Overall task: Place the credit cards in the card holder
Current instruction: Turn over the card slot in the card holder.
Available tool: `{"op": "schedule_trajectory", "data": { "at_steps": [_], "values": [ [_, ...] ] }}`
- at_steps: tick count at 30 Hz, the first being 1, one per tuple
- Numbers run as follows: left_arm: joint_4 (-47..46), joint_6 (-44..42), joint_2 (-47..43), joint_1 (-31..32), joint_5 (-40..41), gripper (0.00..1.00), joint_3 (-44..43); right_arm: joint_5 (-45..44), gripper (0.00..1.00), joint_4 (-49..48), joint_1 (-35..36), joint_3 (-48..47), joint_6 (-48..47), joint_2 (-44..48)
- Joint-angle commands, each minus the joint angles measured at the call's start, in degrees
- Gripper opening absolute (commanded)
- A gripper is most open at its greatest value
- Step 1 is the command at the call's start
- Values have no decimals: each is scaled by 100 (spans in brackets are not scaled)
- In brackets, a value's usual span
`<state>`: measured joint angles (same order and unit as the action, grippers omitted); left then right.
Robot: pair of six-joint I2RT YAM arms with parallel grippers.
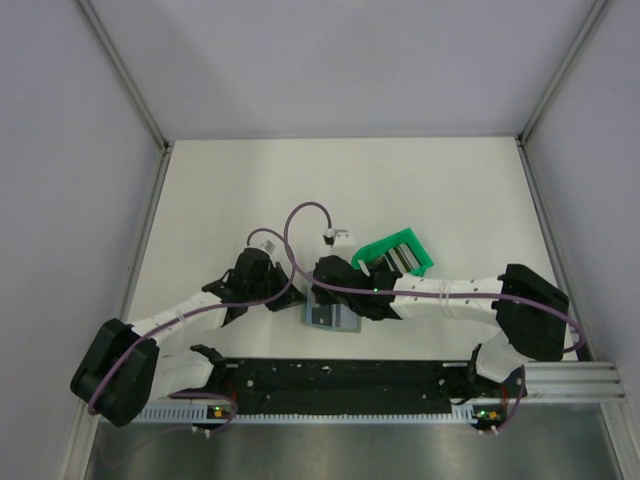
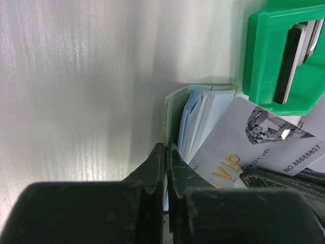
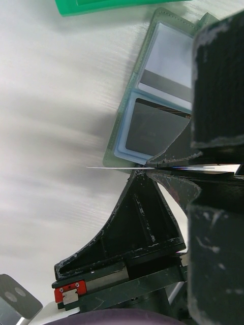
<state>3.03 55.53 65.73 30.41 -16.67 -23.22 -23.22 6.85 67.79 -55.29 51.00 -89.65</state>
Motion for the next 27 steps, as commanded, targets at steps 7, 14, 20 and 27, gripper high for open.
{"op": "schedule_trajectory", "data": {
  "at_steps": [7, 14, 20, 27],
  "values": [
    [-232, -42, -17, -9, -30, 0, -24, -7, 0, 53, 50, -325, -55, -193],
    [-232, -42, -26, -9, -21, 0, -16, -42, 0, 79, 50, -351, -82, -202],
    [-215, -68, -17, -9, -12, 0, -33, -226, 0, 465, 59, -474, -152, -158],
    [-189, -86, -8, -18, 14, 0, -24, -402, 0, 800, 59, -483, -187, -79]
  ]
}}
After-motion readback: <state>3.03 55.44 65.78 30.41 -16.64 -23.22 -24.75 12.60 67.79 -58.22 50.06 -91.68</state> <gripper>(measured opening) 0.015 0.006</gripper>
